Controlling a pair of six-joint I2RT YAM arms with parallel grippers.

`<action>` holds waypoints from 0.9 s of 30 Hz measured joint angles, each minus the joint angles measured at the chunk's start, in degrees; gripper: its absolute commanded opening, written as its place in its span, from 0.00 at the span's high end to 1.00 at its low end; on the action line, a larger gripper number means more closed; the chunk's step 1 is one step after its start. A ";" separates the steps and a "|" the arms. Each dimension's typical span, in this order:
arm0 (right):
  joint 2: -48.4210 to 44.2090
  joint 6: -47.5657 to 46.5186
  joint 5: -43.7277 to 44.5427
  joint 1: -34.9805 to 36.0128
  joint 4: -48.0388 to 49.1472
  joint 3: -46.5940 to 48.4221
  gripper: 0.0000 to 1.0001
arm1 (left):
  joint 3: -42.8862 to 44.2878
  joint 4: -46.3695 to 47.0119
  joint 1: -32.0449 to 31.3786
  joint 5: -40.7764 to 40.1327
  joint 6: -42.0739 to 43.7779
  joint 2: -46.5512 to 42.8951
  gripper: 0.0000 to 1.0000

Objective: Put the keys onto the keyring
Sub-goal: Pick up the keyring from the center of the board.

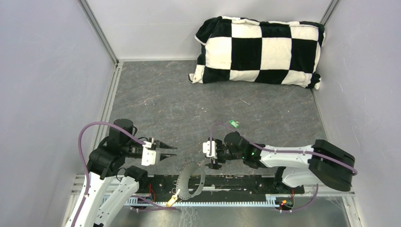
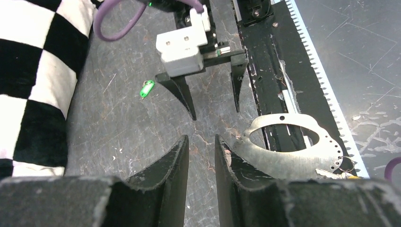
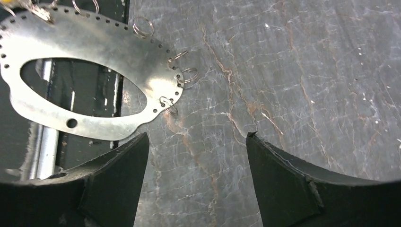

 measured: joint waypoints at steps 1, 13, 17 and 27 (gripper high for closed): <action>1.64 -1.75 -1.79 -0.85 0.31 0.52 0.19 | 0.00 -0.02 0.00 0.00 0.00 0.00 0.66; 18.36 -13.99 -18.80 -4.07 -2.91 11.21 0.38 | -0.02 -0.04 0.00 -0.02 0.07 0.04 0.65; 21.62 -16.46 -21.31 -5.05 -5.68 13.94 0.48 | -0.02 -0.04 0.00 0.00 0.11 0.17 0.66; 25.20 -19.21 -23.76 -5.68 -9.99 15.82 0.77 | -0.02 -0.04 0.00 -0.02 1.42 0.57 0.66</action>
